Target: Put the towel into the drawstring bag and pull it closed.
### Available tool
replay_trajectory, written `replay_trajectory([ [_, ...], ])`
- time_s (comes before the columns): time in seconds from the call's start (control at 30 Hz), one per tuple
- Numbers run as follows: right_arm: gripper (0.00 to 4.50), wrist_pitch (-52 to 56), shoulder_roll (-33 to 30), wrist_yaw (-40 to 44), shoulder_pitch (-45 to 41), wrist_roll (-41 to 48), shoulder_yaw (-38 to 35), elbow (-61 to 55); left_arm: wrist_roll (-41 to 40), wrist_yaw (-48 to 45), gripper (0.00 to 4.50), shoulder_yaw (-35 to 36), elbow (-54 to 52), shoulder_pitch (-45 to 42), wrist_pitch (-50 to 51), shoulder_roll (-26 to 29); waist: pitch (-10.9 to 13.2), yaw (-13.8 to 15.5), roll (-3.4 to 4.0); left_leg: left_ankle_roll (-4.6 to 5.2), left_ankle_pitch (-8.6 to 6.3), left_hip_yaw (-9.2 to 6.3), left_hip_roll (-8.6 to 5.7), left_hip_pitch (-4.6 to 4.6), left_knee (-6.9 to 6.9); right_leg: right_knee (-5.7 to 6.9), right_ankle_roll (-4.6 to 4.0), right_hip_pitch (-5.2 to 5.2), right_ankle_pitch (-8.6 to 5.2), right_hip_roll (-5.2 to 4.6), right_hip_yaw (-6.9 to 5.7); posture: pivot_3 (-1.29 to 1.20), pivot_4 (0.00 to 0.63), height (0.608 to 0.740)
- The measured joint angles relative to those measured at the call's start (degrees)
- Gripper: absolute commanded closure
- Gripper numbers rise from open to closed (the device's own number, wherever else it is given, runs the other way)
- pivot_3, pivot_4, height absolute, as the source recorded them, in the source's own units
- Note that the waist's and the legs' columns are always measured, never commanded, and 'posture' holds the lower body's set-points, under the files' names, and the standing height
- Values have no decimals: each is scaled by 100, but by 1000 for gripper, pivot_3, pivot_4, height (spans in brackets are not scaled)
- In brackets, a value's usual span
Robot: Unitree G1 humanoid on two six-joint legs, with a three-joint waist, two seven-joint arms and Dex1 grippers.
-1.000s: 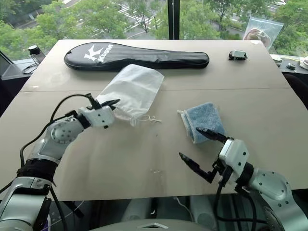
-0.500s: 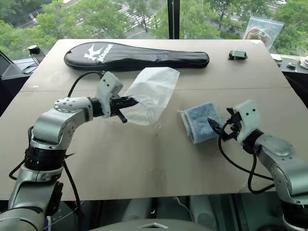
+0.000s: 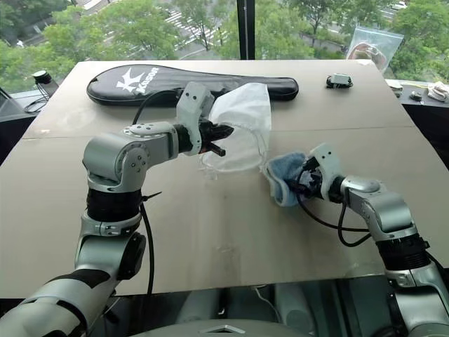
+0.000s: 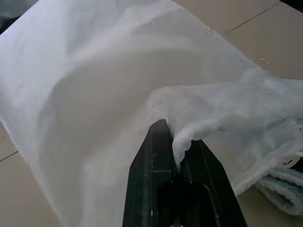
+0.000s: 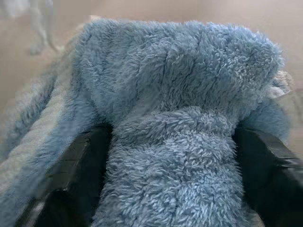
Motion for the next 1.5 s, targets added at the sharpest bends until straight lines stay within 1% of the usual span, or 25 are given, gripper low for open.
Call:
replay_trajectory([
  [0.1,3104,-417,-64,151,18,-314,197,40,78,118,4500,-6,317,-105,-29,-97,-3,3,-1,0,1,-4,-1,7,6,2,4,9,3,3,1,0,150,740],
  [0.17,3952,-572,-86,190,96,-459,272,-94,134,188,4500,-8,535,-157,-67,-141,-3,2,-1,0,1,-5,-1,4,7,1,5,8,4,2,2,0,150,740],
  [0.2,4342,-618,-86,185,146,-503,273,-160,164,212,4500,-8,627,-185,-104,-153,-3,2,-1,0,1,-5,-1,1,7,1,6,6,4,2,2,0,150,740],
  [0.23,4484,-673,-80,178,239,-533,239,-260,202,230,4500,-9,759,-242,-157,-164,-3,4,-1,0,1,-6,-2,-2,7,0,6,4,4,1,1,0,150,740],
  [0.37,4484,-797,143,107,623,-511,-51,-639,255,233,4500,-18,982,-285,-320,-162,-2,7,0,-1,0,-10,-3,-26,4,-1,1,-16,5,-1,0,0,150,740],
  [0.4,4484,-799,190,118,816,-405,-193,-895,278,227,4500,-78,1095,-321,-381,-168,-1,10,2,-1,0,-9,-4,-38,2,0,-18,-28,17,-2,0,0,150,740],
  [0.43,4484,-787,216,207,995,-253,-204,-1188,296,223,4500,-118,1199,-367,-389,-158,2,17,4,-1,0,-11,-4,-52,-1,0,-18,-41,17,-2,0,0,150,740],
  [0.5,4484,-784,233,330,1162,-104,-182,-1499,321,214,4500,-137,1289,-437,-389,-157,7,18,8,-1,0,-11,-5,-63,-4,0,-19,-51,17,-2,-1,0,150,740],
  [0.53,4484,-784,225,501,1310,56,-160,-1869,328,195,4500,-159,1368,-518,-389,-136,11,16,15,-1,0,-10,-8,-82,-4,0,-18,-69,17,-4,1,0,150,740],
  [0.6,4484,-789,143,669,1331,197,-156,-2266,327,141,4500,-207,1386,-595,-382,-120,12,6,17,-1,0,-11,-10,-106,4,1,-18,-90,18,-7,0,0,150,740],
  [0.63,4484,-789,-19,809,1309,188,-28,-2615,323,47,4500,-343,1387,-640,-350,-109,12,27,16,-2,1,-21,-12,-126,11,0,-17,-103,18,-10,-12,0,150,740],
  [0.7,4484,-813,65,863,1162,150,278,-2782,317,-46,4500,-447,1397,-664,-312,-135,12,32,17,-1,1,-24,-12,-127,11,0,-17,-104,18,-10,-15,0,150,740],
  [0.77,4484,-847,118,893,1033,101,425,-2806,315,-74,4500,-506,1398,-686,-264,-167,12,35,18,-2,1,-25,-13,-127,11,0,-18,-104,18,-10,-16,0,150,740],
  [0.83,4484,-959,133,916,748,-167,660,-2704,313,-119,4500,-511,1410,-698,-203,-180,13,23,18,-1,1,-22,-13,-127,11,0,-18,-104,18,-10,-14,0,150,740],
  [0.9,4484,-1066,353,856,362,-446,905,-2371,306,-154,4500,-526,1401,-726,-135,-231,13,18,18,-2,1,-24,-12,-126,12,1,-18,-105,18,-9,-15,0,150,740],
  [1.0,4484,-1176,703,601,-162,-926,1222,-1714,197,-259,4500,-618,1315,-742,-33,-287,14,26,20,-3,1,-26,-12,-130,11,2,-19,-107,18,-10,-17,0,150,740],
  [1.13,4484,-1027,835,165,-373,-1458,1313,-1237,84,-458,4500,-653,1001,-725,79,-97,14,46,20,-4,2,-23,-14,-134,11,-1,-19,-109,18,-17,-16,0,150,740],
  [1.2,4484,-871,1028,-151,-380,-1595,1208,-1010,61,-634,4500,-835,720,-605,82,132,14,44,20,-4,2,-23,-14,-133,8,0,-19,-110,18,-18,-16,0,150,740],
  [1.33,4484,-522,1563,-575,-276,-1396,692,-990,-87,-1098,4500,-1283,346,-208,76,547,18,37,26,-4,2,-26,-13,-135,6,5,-20,-113,18,-16,-17,0,150,740],
  [1.4,4484,-399,1707,-690,-180,-1266,449,-1054,-205,-1322,4500,-1298,212,-205,115,748,18,38,27,-3,2,-25,-14,-134,7,5,-20,-113,18,-17,-17,0,150,740],
  [1.43,4484,-300,1875,-795,-114,-1090,158,-1097,-323,-1502,4500,-1293,136,-207,139,893,18,44,27,-3,2,-24,-14,-133,7,5,-20,-112,18,-17,-16,0,150,740],
  [1.5,4484,-195,2013,-881,-89,-916,-91,-1130,-377,-1593,4500,-1292,118,-207,165,922,18,53,27,-2,1,-23,-15,-134,8,4,-20,-112,18,-18,-17,0,150,740],
])
